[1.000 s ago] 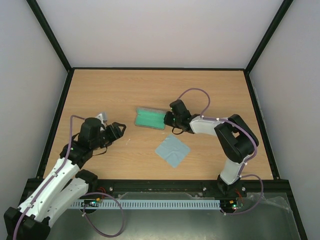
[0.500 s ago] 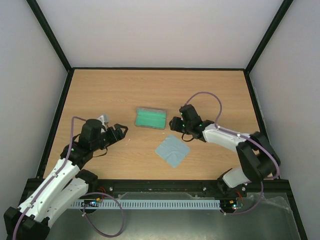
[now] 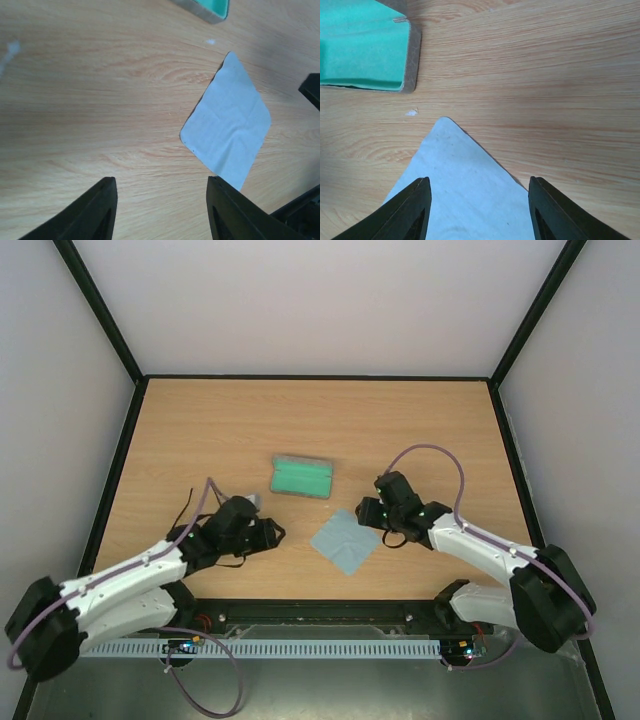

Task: Organize the sunglasses
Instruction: Adjust the glasses cleaning cloth at the center of the board.

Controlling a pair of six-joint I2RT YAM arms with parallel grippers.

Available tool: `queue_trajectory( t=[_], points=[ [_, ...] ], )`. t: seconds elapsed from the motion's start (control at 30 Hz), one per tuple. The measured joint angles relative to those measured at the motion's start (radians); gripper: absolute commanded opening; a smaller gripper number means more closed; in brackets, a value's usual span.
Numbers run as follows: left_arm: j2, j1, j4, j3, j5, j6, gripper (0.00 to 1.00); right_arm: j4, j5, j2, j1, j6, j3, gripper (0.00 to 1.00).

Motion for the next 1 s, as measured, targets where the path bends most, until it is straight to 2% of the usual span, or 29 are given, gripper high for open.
queue_trajectory(
  t=[0.1,0.17,0.43,0.53,0.6,0.77,1.0],
  points=[
    [0.106,-0.062,0.017,0.042,-0.033,-0.005,0.35,-0.021,0.004,-0.048,0.000,0.013,-0.018,0.54],
    [0.190,-0.093,0.032,0.093,-0.053,0.007,0.31,-0.028,0.008,-0.067,0.000,0.019,-0.018,0.54],
    [0.481,-0.222,0.014,0.346,-0.186,0.064,0.31,-0.051,0.013,-0.085,0.000,0.027,-0.017,0.55],
    [0.552,-0.262,-0.013,0.401,-0.241,0.079,0.41,-0.070,0.019,-0.106,0.000,0.027,-0.015,0.58],
    [0.591,-0.282,-0.026,0.415,-0.267,0.088,0.44,-0.083,0.023,-0.120,0.000,0.027,-0.007,0.62],
    [0.681,-0.312,-0.079,0.433,-0.313,0.105,0.36,-0.091,0.024,-0.145,0.000,0.028,-0.003,0.62],
    [0.747,-0.332,-0.142,0.478,-0.364,0.124,0.31,-0.092,0.021,-0.170,0.000,0.028,-0.003,0.63]
  ],
)
